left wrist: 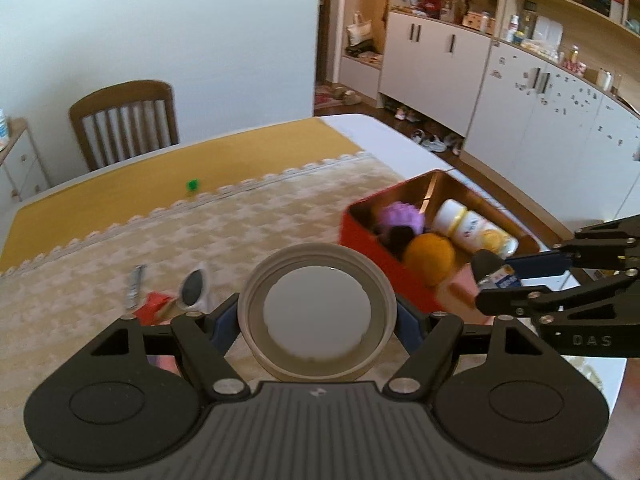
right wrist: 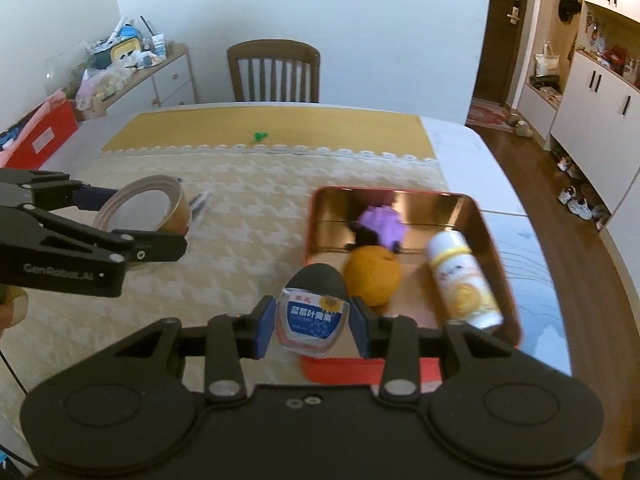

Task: Organize rigid objects
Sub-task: 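Lift and carry the tape roll with the left tool while the right tool carries the cup to the tin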

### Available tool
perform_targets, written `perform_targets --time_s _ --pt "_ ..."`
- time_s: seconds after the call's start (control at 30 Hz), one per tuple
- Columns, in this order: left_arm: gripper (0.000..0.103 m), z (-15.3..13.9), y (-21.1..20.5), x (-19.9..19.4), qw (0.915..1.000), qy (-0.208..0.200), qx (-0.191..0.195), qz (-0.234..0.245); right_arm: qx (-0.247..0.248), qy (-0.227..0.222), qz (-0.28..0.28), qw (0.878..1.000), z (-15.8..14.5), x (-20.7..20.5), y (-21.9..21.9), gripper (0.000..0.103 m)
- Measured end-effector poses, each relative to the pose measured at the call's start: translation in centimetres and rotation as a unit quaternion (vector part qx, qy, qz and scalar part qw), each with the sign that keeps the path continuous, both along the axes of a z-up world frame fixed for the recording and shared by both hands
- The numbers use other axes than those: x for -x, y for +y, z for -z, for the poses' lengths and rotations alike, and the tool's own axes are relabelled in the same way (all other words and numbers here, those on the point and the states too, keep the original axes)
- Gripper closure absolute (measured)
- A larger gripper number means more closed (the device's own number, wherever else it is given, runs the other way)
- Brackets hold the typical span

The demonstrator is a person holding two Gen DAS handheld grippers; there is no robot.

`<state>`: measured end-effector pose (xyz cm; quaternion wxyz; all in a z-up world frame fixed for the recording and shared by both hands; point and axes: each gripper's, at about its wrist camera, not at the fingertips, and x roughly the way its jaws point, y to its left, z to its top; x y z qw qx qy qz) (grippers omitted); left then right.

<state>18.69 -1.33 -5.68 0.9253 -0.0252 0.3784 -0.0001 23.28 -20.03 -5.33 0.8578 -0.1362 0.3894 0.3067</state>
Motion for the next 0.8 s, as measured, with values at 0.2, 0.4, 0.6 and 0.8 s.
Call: perform_targets --time_s 0.2,0.4,0.6,0.8 --pt "0.026 -0.3 -3.9 -2.9 0.9997 0.002 -0.006 0.025 0.005 0.001 0.008 1.0 0.6 -2.2 -2.8 0.064" --pt "0.026 0.1 -7.0 -6.9 0.9991 0.015 -0.004 0.039 0.005 0.015 0.008 1.0 1.4 -4.7 -4.8 0.064" --pt "0.026 1.1 -9.3 -10.6 0.9983 0.034 -0.005 0.046 0.015 0.022 -0.006 1.0 2.7 -6.2 -5.5 0.064" --pt "0.026 2.3 -11.5 -14.0 0.9974 0.049 -0.015 0.05 0.017 0.031 -0.023 0.999 3.6 -7.2 -5.6 0.064"
